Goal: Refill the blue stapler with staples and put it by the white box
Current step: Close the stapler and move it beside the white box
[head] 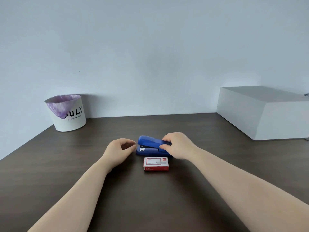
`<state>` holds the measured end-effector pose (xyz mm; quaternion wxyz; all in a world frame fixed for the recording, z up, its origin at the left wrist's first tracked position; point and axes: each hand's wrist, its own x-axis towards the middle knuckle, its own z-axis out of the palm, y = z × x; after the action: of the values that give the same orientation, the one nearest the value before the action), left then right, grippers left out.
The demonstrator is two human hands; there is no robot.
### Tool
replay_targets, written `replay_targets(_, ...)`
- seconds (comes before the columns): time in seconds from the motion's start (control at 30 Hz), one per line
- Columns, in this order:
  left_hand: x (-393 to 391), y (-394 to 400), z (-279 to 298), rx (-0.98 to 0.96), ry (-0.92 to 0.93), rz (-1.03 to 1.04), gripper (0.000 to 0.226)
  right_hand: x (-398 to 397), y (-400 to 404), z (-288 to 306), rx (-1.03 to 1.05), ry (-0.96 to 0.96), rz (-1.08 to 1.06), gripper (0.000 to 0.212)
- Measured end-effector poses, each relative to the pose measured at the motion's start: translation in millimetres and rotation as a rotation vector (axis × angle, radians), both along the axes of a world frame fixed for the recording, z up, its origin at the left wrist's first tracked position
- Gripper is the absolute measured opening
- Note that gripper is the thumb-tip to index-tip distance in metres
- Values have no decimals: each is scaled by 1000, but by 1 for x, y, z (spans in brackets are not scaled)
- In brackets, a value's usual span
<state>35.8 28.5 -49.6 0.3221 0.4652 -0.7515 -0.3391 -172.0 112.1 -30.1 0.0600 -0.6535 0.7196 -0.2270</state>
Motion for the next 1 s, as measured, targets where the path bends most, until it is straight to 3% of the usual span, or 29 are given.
replay_targets(0.3,-58,1,27,-133,-18,253,14,-50,21,-15,-150,-90,-289,21)
replay_targets(0.57,-165,-3,38,-156,-224,144,12,-134,30,-19,-246,-130,-537,23)
replay_targets(1.0,-312,-12,-1,-131,-306,5,11,-236,-19,-24,-268,-29,-694,17)
